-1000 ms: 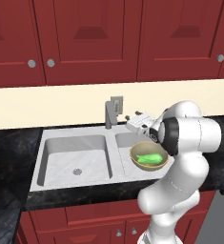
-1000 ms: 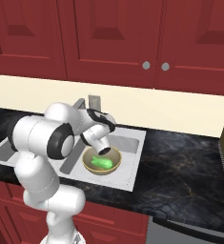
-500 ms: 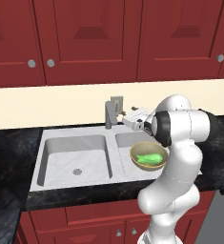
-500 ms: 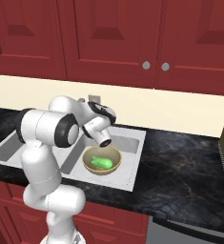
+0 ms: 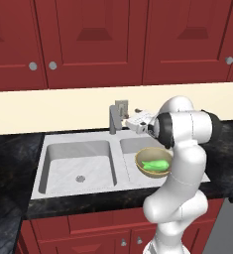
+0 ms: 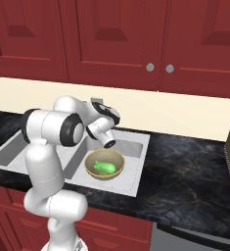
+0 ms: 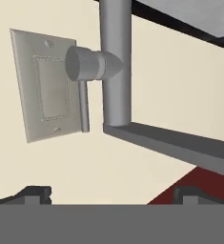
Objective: Pick the corn from the cabinet and place it in the bowl. Then pick the bowl and place it in the sink. Then turn on the sink facuet.
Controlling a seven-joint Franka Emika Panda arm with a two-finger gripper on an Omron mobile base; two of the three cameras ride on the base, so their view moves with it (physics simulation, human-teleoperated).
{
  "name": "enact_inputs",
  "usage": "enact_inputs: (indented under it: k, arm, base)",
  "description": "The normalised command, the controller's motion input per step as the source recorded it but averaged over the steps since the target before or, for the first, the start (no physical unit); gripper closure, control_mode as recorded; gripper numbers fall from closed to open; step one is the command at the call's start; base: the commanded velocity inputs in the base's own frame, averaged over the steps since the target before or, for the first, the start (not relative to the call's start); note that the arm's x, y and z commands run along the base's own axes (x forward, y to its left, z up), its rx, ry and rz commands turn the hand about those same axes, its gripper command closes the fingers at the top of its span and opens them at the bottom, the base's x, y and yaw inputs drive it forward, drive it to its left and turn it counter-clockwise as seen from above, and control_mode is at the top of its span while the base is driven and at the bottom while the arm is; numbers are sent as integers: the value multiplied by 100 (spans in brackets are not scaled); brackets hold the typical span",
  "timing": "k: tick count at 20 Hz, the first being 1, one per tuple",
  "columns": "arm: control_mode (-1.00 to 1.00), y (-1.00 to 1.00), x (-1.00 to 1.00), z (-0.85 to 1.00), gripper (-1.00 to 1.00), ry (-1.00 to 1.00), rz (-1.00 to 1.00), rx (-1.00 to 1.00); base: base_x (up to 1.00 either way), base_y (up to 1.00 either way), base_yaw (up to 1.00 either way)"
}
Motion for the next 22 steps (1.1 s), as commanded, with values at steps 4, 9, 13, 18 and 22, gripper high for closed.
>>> enact_inputs:
  k: [4, 9, 13, 18, 22]
  arm:
    - [-100, 14, 9, -9, -100, -3, 0, -4]
    - [-100, 8, 21, -12, -100, 0, 0, -3]
    - [-100, 1, 43, -3, -100, 0, 0, -1]
    - [-100, 0, 41, 0, -100, 0, -1, 0]
    - [-100, 0, 35, -11, -100, 0, -1, 0]
  base:
    - [0, 0, 0]
    - [0, 0, 0]
    - [0, 0, 0]
    - [0, 0, 0]
    - [0, 0, 0]
